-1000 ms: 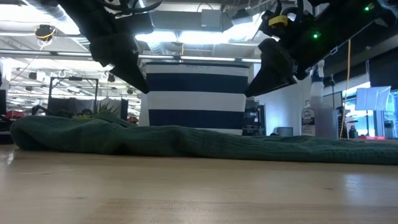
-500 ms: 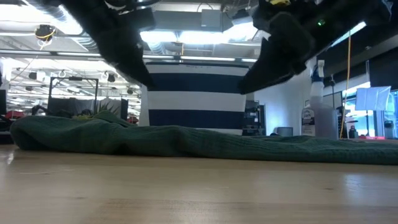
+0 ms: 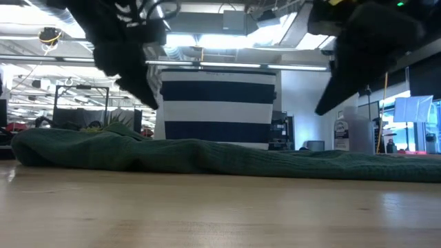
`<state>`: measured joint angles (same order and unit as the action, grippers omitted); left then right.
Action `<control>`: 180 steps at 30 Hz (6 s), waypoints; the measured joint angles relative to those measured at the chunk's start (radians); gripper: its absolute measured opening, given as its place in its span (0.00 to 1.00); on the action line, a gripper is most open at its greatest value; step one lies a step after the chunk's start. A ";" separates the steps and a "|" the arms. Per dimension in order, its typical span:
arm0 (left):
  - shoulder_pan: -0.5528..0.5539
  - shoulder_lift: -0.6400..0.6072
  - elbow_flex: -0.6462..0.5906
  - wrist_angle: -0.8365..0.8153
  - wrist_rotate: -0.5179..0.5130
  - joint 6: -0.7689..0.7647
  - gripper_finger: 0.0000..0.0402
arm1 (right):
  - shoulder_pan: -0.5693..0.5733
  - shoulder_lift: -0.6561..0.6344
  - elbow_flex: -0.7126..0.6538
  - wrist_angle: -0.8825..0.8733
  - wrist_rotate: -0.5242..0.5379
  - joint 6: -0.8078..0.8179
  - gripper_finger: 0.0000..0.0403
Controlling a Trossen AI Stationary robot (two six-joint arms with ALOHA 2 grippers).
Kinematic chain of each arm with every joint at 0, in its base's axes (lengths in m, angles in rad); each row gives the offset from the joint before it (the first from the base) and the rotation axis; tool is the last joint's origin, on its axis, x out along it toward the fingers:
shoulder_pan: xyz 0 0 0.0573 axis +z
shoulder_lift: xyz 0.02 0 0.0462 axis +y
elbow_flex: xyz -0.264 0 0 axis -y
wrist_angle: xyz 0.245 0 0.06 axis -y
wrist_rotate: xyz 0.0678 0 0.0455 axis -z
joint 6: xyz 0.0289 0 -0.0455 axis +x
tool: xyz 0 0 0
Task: Fold Laundry from Bin
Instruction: Fold the green polo shirt
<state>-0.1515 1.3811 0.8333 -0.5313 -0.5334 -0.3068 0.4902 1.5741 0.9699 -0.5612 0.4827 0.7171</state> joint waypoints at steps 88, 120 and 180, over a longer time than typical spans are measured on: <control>-0.235 -0.017 -0.017 0.024 0.264 -0.234 0.32 | -0.262 -0.045 -0.155 -0.358 0.067 0.099 0.00; -0.204 0.145 -0.087 -0.342 0.154 -0.348 0.31 | -0.389 -0.050 -0.294 -0.188 -0.274 -0.175 0.00; -0.187 0.138 0.098 -0.127 -0.014 -0.385 0.31 | -0.218 -0.045 -0.150 0.266 -0.247 -0.468 0.00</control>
<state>-0.3389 1.5196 0.9310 -0.6581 -0.5473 -0.6914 0.2723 1.5295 0.8200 -0.2953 0.2353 0.2488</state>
